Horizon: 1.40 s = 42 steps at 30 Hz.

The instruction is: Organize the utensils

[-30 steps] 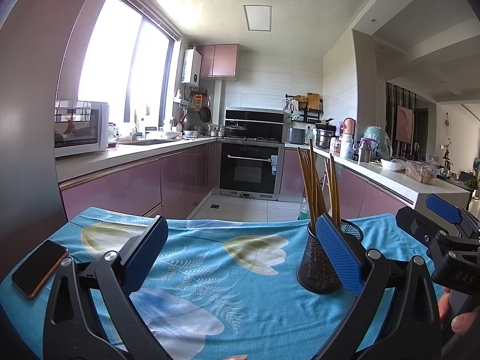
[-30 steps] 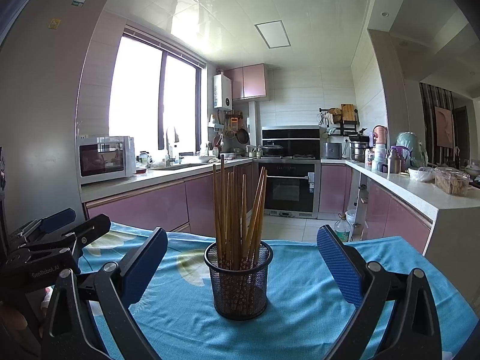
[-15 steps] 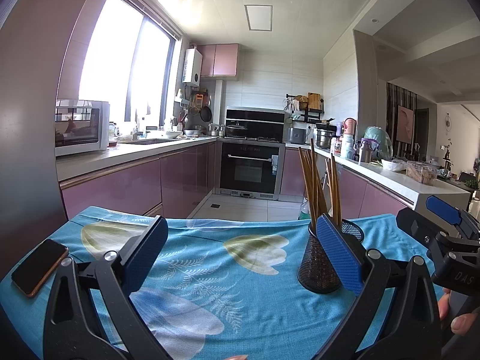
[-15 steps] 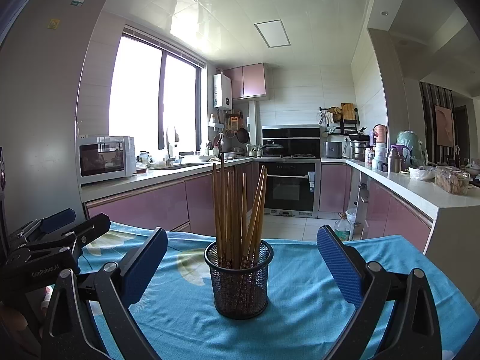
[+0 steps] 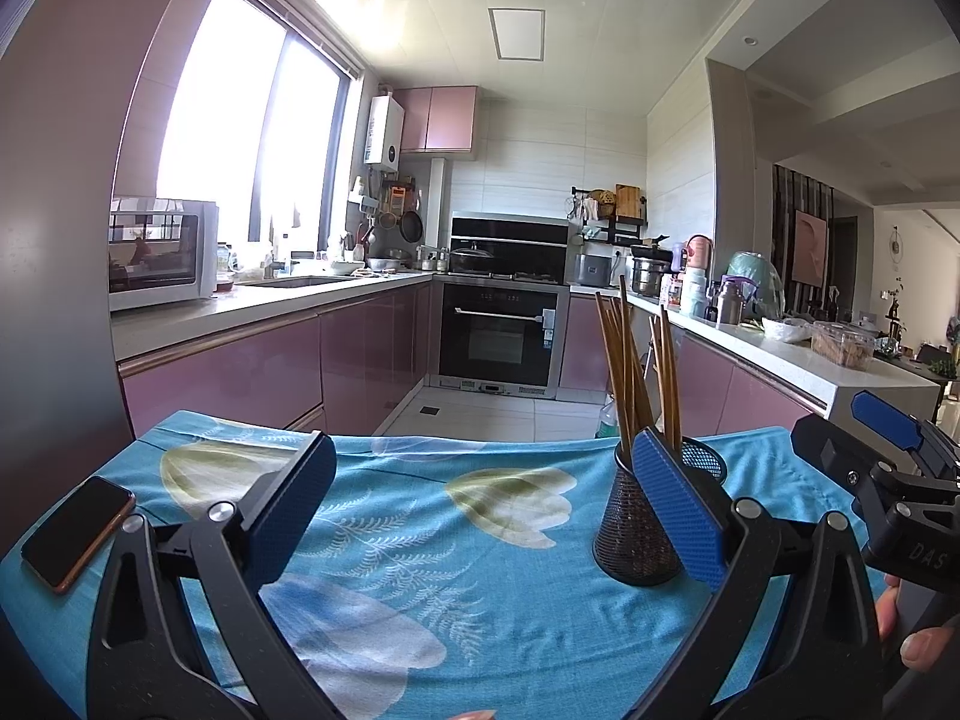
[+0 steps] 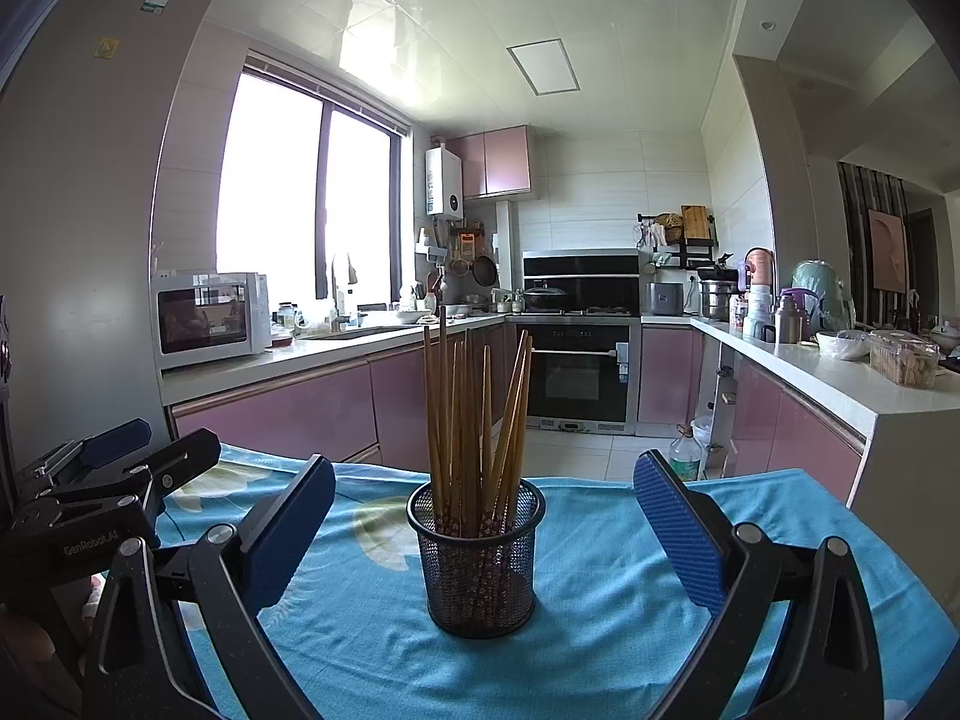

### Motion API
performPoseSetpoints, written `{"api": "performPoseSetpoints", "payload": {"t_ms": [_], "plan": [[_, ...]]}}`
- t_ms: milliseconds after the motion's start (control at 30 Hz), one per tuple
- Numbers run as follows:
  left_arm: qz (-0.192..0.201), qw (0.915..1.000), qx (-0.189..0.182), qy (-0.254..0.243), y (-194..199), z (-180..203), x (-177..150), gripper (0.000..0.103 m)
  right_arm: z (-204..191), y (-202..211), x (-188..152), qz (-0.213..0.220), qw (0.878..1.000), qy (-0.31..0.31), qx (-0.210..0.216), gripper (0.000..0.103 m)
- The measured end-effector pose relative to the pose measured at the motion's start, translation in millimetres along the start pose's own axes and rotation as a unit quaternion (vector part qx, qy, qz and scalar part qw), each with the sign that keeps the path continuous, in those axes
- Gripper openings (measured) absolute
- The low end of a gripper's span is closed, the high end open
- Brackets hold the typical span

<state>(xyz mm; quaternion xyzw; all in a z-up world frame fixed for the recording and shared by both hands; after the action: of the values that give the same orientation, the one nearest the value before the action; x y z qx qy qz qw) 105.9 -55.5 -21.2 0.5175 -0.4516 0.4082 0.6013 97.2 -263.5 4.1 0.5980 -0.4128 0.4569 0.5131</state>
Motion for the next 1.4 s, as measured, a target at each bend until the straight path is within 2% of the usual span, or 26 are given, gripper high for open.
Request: {"api": "performPoseSetpoints", "payload": {"t_ms": [1400], "plan": [[-0.004,1.0,-0.005,-0.002,-0.9,-0.3,-3.3,0.097,-4.2,-0.1,-0.7,-0.001,1.0,-0.001,-0.001,0.097]]}}
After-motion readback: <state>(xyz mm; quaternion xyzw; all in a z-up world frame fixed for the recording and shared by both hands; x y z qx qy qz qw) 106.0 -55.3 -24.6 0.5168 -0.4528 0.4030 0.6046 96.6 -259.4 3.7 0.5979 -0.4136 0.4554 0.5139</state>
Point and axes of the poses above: each gripper's, at about its wrist camera, not at the fingertips, and y roughly against the way its jaws point, z to its right, x to its top, the point moved 6 cm from there along -y, roughly the way its jaws point, and after that the axes turned 3 degrees about -z, right-handed, at the moved point
